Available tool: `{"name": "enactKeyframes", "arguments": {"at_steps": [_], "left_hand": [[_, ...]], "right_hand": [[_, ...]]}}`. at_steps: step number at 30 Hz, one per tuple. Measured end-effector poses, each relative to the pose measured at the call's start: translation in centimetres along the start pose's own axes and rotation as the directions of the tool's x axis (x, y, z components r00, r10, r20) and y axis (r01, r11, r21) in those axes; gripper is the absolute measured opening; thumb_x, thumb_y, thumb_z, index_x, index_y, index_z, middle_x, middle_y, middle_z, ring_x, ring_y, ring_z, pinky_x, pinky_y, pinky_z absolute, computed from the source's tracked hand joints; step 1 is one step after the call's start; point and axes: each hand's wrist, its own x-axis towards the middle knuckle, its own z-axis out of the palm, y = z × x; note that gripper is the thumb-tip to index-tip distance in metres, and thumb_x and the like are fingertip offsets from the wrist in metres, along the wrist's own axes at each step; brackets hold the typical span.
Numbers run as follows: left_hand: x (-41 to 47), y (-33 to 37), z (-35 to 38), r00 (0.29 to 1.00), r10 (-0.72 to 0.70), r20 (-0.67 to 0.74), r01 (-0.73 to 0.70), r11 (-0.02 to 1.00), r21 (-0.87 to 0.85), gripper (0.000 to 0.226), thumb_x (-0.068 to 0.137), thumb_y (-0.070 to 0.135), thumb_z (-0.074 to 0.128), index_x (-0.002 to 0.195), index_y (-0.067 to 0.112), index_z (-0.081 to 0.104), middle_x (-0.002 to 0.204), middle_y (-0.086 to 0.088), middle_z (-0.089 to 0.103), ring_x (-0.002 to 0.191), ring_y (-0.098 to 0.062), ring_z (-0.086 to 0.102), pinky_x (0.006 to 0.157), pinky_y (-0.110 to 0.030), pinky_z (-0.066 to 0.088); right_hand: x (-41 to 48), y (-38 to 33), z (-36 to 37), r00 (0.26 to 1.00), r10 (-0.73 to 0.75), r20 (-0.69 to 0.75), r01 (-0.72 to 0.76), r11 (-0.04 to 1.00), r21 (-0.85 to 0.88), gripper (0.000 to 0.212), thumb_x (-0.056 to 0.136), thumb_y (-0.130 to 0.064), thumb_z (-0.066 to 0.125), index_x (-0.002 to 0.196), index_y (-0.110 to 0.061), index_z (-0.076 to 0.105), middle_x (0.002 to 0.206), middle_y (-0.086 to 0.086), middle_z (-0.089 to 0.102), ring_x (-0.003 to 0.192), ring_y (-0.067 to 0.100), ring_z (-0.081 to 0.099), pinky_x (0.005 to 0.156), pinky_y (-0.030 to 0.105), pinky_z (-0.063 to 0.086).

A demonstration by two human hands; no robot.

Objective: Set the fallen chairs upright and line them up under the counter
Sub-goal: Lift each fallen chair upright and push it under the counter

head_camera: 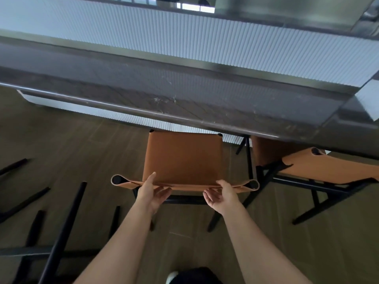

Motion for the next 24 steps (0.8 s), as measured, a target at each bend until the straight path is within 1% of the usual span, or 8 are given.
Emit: {"name": "enactKeyframes", "arguments": {"at_steps": [4,8,11,13,15,18,20,24], "left_hand": [[0.9,1.0,-0.2,0.999,-0.044,-0.027,0.046,0.997,0.063,0.042,0.095,0.008,0.051,0.135,-0.002,0.043,0.123,-0.026,0.057,0.103,-0.039,0.061,0.072,-0.045,0.053],[1.5,1.7,0.4,0.997,-0.053,-0.057,0.056,0.997,0.059,0.04,0.093,-0.001,0.044,0.133,-0.005,0.041,0.126,-0.027,0.053,0.112,-0.042,0.056,0.078,-0.048,0.052],[1.6,1.3,0.9,0.996,-0.032,-0.087,0.04,0.995,0.087,0.034,0.094,-0.001,0.044,0.128,-0.003,0.043,0.119,-0.023,0.054,0.111,-0.04,0.056,0.081,-0.049,0.053],[1.6,1.2,1.0,0.994,-0.034,-0.104,0.045,0.994,0.098,0.029,0.093,0.0,0.047,0.122,0.0,0.045,0.114,-0.021,0.055,0.108,-0.038,0.058,0.081,-0.049,0.055],[1.7,1.4,1.0,0.994,-0.046,-0.098,0.053,0.996,0.071,0.031,0.091,-0.003,0.05,0.122,-0.002,0.045,0.117,-0.023,0.056,0.108,-0.04,0.059,0.08,-0.049,0.055],[2.0,1.9,1.1,0.996,-0.02,-0.09,0.027,0.997,0.07,0.041,0.089,-0.009,0.05,0.129,-0.007,0.043,0.122,-0.025,0.058,0.103,-0.04,0.062,0.073,-0.045,0.056],[2.1,1.9,1.3,0.997,0.001,-0.079,0.005,0.998,0.068,0.044,0.087,-0.013,0.049,0.13,-0.009,0.041,0.124,-0.026,0.057,0.1,-0.04,0.063,0.07,-0.044,0.055],[2.2,2.3,1.9,0.997,0.021,-0.081,-0.019,0.999,0.031,0.045,0.086,-0.016,0.046,0.13,-0.01,0.04,0.128,-0.028,0.054,0.108,-0.041,0.06,0.074,-0.045,0.055]], "right_hand": [[0.7,-0.5,0.6,0.996,-0.05,-0.069,0.043,0.994,-0.098,0.026,0.093,-0.016,0.061,0.114,-0.002,0.056,0.108,0.02,0.061,0.094,0.03,0.063,0.059,0.043,0.052],[1.1,-0.7,1.1,0.992,-0.085,-0.094,0.077,0.994,-0.083,0.028,0.095,-0.006,0.049,0.123,-0.001,0.053,0.111,0.021,0.061,0.094,0.033,0.063,0.059,0.045,0.054],[1.2,-0.9,1.3,0.991,-0.101,-0.091,0.097,0.994,-0.044,0.033,0.093,0.002,0.043,0.126,-0.001,0.05,0.115,0.024,0.059,0.093,0.036,0.062,0.059,0.048,0.054],[1.2,-1.1,1.4,0.988,-0.122,-0.094,0.122,0.993,-0.005,0.035,0.092,0.007,0.041,0.125,-0.001,0.049,0.114,0.025,0.057,0.09,0.038,0.06,0.059,0.05,0.055],[1.2,-1.2,1.5,0.985,-0.142,-0.103,0.146,0.989,0.03,0.034,0.089,0.011,0.041,0.12,-0.002,0.05,0.112,0.024,0.056,0.088,0.039,0.059,0.057,0.051,0.055],[1.4,-1.1,1.8,0.979,-0.158,-0.129,0.165,0.986,0.04,0.022,0.087,0.012,0.043,0.098,-0.006,0.05,0.103,0.024,0.06,0.082,0.038,0.063,0.058,0.047,0.057],[1.4,-1.2,2.1,0.976,-0.163,-0.142,0.17,0.985,0.034,0.021,0.086,0.012,0.044,0.09,-0.008,0.048,0.098,0.023,0.061,0.076,0.037,0.066,0.061,0.045,0.059],[1.3,-1.9,2.6,0.978,-0.167,-0.127,0.177,0.982,0.071,0.031,0.087,0.012,0.045,0.109,-0.01,0.046,0.1,0.022,0.058,0.082,0.038,0.066,0.057,0.043,0.06]]}}
